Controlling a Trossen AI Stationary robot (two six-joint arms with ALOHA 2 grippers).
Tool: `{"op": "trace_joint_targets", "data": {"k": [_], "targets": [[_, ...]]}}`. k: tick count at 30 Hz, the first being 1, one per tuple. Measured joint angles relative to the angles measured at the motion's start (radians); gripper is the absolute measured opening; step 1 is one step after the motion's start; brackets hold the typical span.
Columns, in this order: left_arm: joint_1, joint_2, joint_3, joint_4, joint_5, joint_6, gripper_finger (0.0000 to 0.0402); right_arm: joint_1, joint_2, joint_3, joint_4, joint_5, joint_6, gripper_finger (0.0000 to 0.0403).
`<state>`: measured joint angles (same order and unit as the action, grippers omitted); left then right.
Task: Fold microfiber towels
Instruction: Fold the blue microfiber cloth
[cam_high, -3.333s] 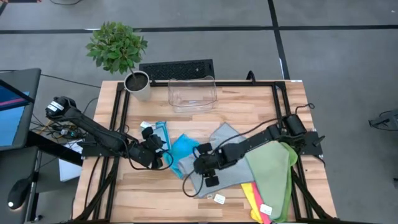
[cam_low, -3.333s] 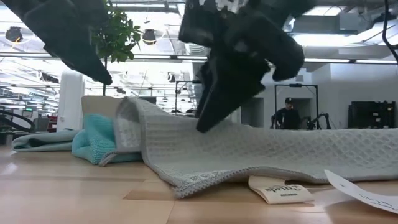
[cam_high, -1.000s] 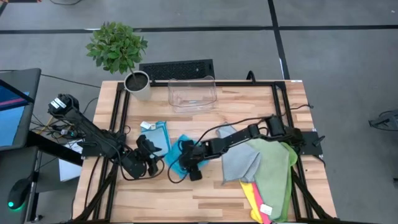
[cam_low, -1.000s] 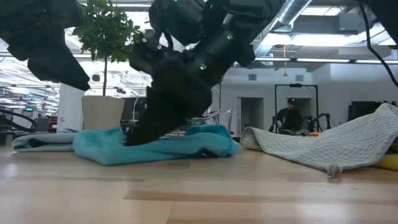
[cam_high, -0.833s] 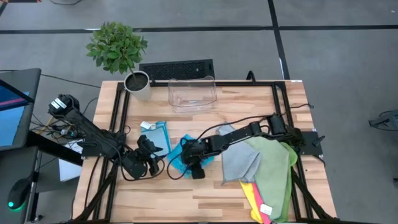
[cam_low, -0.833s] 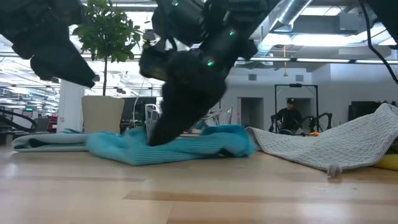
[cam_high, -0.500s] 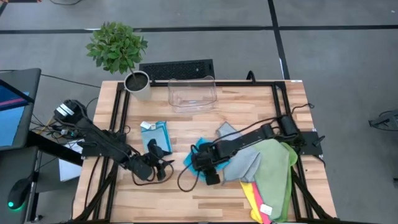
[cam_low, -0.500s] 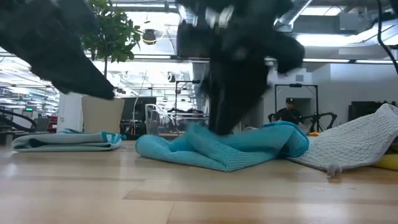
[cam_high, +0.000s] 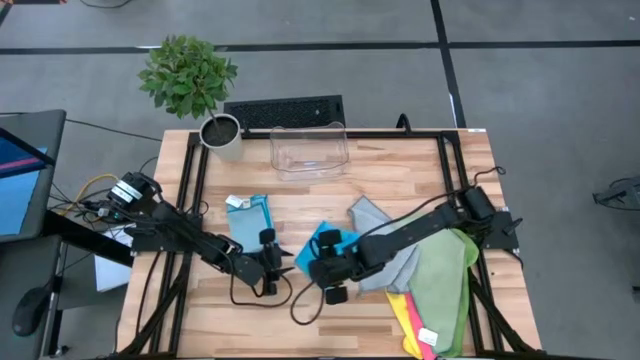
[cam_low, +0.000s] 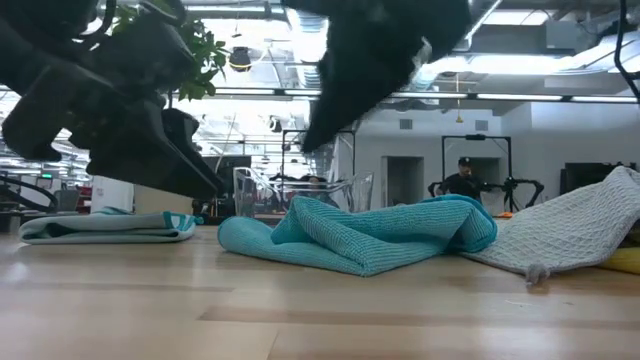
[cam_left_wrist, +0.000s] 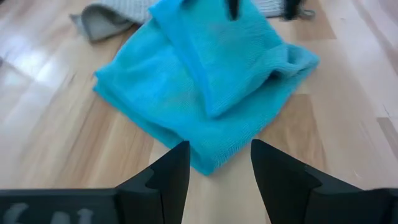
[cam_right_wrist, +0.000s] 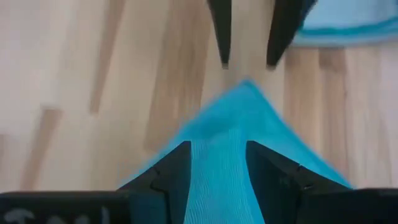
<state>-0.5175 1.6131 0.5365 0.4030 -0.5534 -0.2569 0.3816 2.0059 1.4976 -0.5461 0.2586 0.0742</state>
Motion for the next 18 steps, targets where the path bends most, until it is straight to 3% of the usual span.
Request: {"op": "trace_joint_targets", "data": {"k": [8,13,18], "targets": [[-0.001,0.005,-0.001,0.081,-0.111,0.094,0.0164,-0.011,0.082,0.002,0.120,-0.035,0.006,0.0176],[0.021,0.073,0.003,0.238,-0.047,0.197,0.0153,-0.012,0.112,-0.001,0.106,-0.025,0.059,0.0175],[0.053,0.182,0.017,0.287,0.000,0.210,0.0116,-0.006,0.109,0.003,0.110,-0.020,0.128,0.0171]]}}
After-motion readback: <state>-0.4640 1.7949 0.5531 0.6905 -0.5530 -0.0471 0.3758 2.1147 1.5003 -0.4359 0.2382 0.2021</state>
